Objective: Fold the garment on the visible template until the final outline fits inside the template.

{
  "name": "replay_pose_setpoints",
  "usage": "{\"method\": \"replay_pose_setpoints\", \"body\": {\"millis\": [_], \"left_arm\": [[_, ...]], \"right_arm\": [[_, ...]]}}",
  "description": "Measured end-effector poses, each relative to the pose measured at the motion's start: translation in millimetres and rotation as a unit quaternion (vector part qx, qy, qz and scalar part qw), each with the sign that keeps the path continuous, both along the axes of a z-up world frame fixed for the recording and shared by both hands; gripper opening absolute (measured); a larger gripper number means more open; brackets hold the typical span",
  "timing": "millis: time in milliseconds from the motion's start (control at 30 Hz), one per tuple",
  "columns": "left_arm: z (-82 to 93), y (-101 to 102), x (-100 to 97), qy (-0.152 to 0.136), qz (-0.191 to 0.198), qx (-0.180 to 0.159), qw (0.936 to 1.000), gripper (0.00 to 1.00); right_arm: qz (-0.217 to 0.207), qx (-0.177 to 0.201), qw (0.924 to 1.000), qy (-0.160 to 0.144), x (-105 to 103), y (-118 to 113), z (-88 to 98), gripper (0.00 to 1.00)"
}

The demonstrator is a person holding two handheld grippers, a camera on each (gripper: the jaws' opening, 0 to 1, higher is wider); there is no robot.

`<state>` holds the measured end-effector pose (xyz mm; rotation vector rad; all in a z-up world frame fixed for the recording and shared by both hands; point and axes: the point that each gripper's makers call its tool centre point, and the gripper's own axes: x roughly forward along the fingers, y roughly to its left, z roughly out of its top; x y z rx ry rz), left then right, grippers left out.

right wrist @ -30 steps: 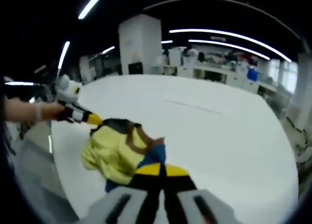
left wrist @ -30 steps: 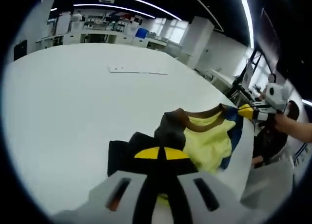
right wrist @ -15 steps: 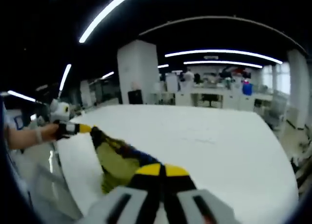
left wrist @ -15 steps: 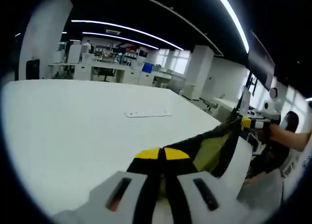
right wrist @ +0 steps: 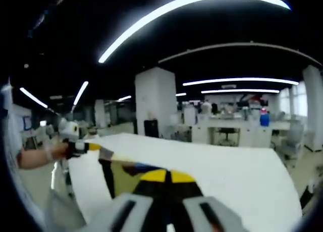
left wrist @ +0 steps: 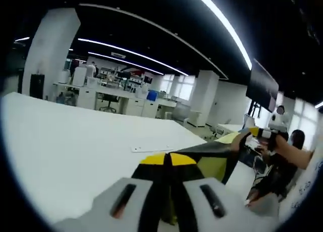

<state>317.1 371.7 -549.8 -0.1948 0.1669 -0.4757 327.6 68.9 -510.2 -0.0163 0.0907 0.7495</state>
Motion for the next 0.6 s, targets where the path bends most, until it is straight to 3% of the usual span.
{"method": "replay_pose_setpoints", "body": {"millis": [67,133,167,233,300,367,400,500,533,600], "left_arm": [[19.9,0.7,0.4,-0.020,-0.006,0.044,0.9988,0.00],[42.1,0.3,0.2,-0.021,-0.011,0.024,0.9994,0.00],[56.9,-0.1,0.8,-0.044,-0.017,0.007,0.9988,0.00],[60.7,0.8,0.2,-0.044,-0.019,-0.020,0.9987,0.00],[47.3,8.2,6.0,-0.031,-0.007,-0.001,0.9995,0.00],[34.8,8.5,10.8,-0.014,-0.006,0.011,0.9998,0.00],[27.8,7.1,16.7,-0.009,-0.009,0.010,0.9999,0.00],[0.5,6.8,31.7,0.023,-0.012,0.019,0.9995,0.00],[-14.4,7.4,37.7,0.045,-0.012,0.021,0.9987,0.00],[-32.3,7.9,48.7,0.058,-0.013,0.021,0.9980,0.00]], "right_arm": [[0.004,0.001,0.9999,-0.011,-4.5,1.9,10.9,0.00],[0.004,0.002,0.9999,-0.016,-6.0,2.5,17.8,0.00],[0.006,0.004,0.9998,-0.019,-6.6,2.8,21.7,0.00],[0.007,0.015,0.9995,-0.026,-4.6,2.1,32.0,0.00],[0.013,0.021,0.9994,-0.024,-0.6,4.8,34.5,0.00],[0.018,0.010,0.9997,-0.016,8.7,8.6,23.0,0.00],[0.019,-0.004,0.9998,-0.001,15.1,9.3,10.3,0.00],[0.020,-0.001,0.9988,0.044,32.4,12.7,-20.9,0.00],[0.022,0.000,0.9987,0.045,36.7,14.9,-27.8,0.00],[0.021,-0.014,0.9976,0.065,47.4,16.9,-49.5,0.00]]}}
